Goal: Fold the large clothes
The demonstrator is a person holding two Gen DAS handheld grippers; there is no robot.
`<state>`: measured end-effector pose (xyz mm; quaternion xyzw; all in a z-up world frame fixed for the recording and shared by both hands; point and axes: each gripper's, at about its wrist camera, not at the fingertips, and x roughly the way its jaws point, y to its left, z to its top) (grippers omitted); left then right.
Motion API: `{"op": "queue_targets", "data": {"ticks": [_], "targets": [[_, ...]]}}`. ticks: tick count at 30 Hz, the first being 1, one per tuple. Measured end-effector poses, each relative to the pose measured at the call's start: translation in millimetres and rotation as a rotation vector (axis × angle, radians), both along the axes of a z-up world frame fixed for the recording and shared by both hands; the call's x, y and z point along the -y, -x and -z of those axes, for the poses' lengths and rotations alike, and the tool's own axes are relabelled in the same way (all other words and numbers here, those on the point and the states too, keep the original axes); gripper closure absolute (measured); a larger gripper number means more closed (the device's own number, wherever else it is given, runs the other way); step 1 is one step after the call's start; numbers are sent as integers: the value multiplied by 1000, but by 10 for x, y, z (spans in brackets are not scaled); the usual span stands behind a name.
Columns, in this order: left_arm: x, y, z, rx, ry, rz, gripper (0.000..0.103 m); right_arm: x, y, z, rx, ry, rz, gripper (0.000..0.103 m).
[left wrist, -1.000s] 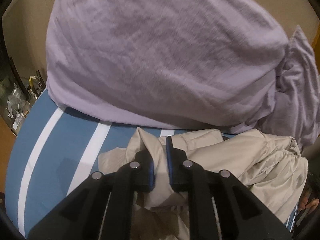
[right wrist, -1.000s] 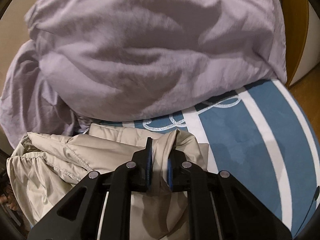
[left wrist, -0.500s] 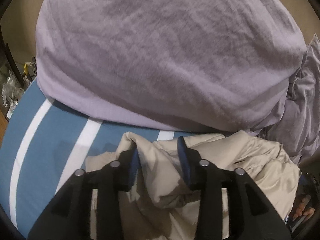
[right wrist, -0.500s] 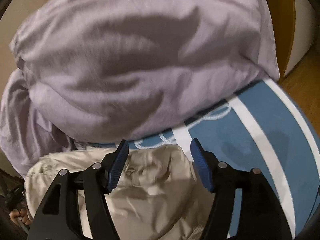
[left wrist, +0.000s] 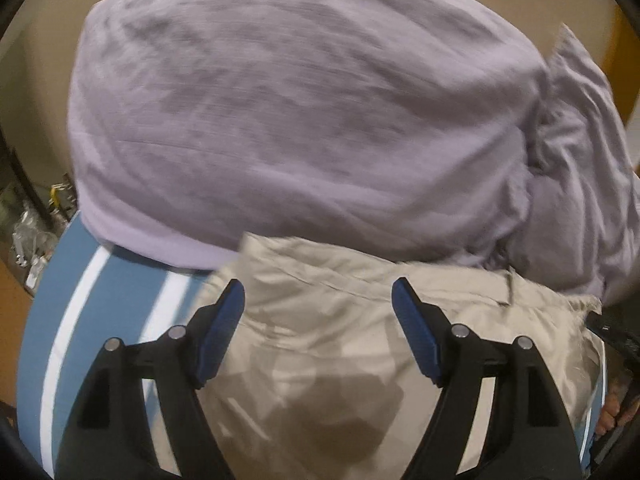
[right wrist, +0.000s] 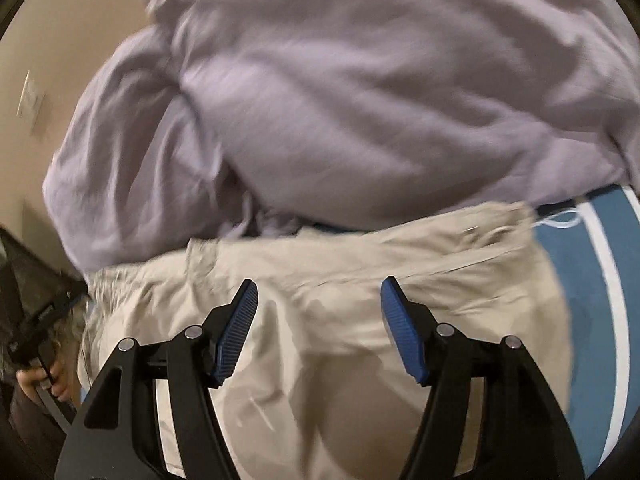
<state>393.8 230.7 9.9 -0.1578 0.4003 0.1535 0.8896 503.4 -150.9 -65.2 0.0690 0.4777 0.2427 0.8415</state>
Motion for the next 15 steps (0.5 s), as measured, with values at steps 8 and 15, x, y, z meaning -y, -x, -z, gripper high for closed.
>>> {"op": "queue_targets", "data": {"ticks": [8,15], "targets": [[497,-68,107,-22,-70,116,27,-311,56,323,-27,135,-54,41],[642,-104,165,-28,-78,155,27,-436,89,400,34,211,-110,96]]}}
